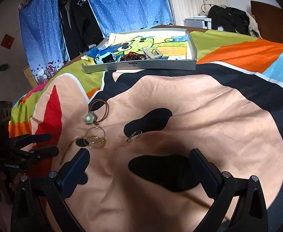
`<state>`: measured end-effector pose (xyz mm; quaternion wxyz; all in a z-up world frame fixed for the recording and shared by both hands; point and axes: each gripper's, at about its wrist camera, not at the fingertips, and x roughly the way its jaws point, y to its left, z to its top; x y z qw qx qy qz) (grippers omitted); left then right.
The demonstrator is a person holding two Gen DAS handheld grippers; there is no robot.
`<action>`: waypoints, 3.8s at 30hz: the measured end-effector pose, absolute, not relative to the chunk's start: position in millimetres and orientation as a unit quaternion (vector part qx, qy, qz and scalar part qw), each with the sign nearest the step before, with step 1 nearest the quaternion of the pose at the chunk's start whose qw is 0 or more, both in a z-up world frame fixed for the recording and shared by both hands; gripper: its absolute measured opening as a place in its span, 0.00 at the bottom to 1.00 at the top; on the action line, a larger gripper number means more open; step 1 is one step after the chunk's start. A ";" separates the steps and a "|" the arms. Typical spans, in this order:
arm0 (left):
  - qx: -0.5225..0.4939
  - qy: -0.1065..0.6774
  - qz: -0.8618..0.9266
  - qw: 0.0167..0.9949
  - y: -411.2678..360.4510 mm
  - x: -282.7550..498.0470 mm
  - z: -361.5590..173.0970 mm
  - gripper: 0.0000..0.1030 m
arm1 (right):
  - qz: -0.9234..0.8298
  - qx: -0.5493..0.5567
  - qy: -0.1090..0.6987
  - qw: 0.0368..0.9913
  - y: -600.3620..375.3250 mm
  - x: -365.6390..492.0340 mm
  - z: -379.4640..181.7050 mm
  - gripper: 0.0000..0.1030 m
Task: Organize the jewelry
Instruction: 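Move both open tools back to the remaining jewelry on the bed, then grasp the gold chain with the left tool while the right tool grasps the silver ring, then lower the gold chain into the tray with the left tool while the right tool drops the ring there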
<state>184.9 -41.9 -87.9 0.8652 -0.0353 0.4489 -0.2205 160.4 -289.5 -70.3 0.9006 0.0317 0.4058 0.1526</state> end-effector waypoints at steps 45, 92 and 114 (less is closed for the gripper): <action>-0.109 0.451 -0.075 0.883 15.9 223.0 -104.0 0.01 | 0.192 -0.062 0.469 0.860 -237.0 233.3 -148.1 0.29; -0.067 0.263 -0.148 0.951 -103.4 389.1 59.7 0.00 | 0.140 0.055 0.236 0.960 -321.0 355.4 -36.9 0.28; -0.095 0.421 -0.141 0.891 -113.3 443.9 -25.7 0.24 | 0.097 0.069 0.311 0.943 -332.0 371.6 -70.4 0.45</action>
